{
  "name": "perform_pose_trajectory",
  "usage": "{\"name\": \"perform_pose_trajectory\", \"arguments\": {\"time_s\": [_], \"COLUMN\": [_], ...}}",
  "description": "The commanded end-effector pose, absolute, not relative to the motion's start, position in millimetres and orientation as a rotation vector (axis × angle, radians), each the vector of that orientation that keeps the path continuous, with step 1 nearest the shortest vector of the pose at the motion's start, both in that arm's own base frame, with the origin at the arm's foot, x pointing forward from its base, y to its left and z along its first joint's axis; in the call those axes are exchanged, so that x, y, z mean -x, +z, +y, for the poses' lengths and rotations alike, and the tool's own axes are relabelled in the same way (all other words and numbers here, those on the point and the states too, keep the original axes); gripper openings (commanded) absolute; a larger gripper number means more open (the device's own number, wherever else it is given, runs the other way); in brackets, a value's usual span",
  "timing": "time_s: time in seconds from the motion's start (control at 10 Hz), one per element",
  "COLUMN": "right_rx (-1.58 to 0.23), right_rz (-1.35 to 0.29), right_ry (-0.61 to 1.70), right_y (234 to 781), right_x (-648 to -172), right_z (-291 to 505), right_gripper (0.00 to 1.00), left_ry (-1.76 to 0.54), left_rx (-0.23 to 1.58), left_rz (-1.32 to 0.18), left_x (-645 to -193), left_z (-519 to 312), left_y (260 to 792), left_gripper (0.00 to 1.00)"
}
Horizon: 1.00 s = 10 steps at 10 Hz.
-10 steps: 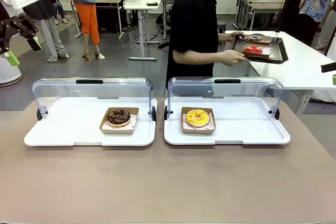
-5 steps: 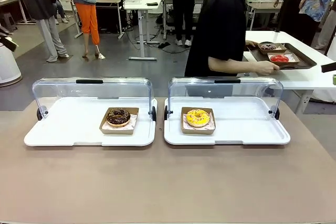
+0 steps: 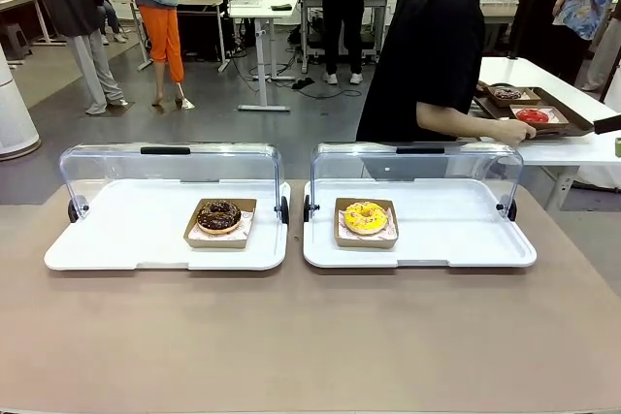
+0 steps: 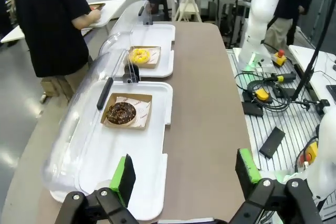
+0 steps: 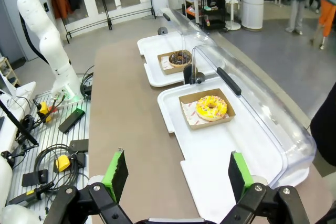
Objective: Provide the desired donut to the person.
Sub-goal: Place the picked Paper togo box onto the Handle tray extended by the person.
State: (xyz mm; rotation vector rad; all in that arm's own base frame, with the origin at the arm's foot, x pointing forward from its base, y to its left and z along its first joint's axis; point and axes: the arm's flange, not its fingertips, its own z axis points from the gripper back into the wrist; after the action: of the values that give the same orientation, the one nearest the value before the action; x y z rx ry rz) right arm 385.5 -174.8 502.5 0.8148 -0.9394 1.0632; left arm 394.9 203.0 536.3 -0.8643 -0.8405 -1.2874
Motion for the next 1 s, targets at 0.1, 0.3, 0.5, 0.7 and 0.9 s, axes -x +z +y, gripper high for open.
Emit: {"name": "perform_pose_trajectory", "arguments": {"time_s": [0.1, 0.3, 0.5, 0.7, 0.9], "right_rx": [-0.818, -0.818, -0.818, -0.818, -0.818], "right_rz": [-0.940, -0.940, -0.940, -0.940, -0.940], "right_ry": [1.062, 1.062, 1.062, 1.062, 1.062], "right_y": [502, 502, 502, 502, 502], "right_x": [-385, -385, -385, -385, -385], "right_z": [-174, -174, -174, -174, -174], "right_gripper": [1.00, 1.00, 1.00, 1.00, 1.00], "left_ry": [-1.248, -1.264, -1.271, -1.310, -1.267], "left_rx": [0.818, 0.803, 0.790, 0.798, 0.815], "left_rz": [-0.898, -0.965, -0.975, -0.953, -0.931], "left_x": [-382, -378, -377, -381, -381], "left_z": [205, 205, 204, 201, 206], "left_y": [488, 475, 476, 479, 475], "left_gripper": [1.00, 1.00, 1.00, 1.00, 1.00]}}
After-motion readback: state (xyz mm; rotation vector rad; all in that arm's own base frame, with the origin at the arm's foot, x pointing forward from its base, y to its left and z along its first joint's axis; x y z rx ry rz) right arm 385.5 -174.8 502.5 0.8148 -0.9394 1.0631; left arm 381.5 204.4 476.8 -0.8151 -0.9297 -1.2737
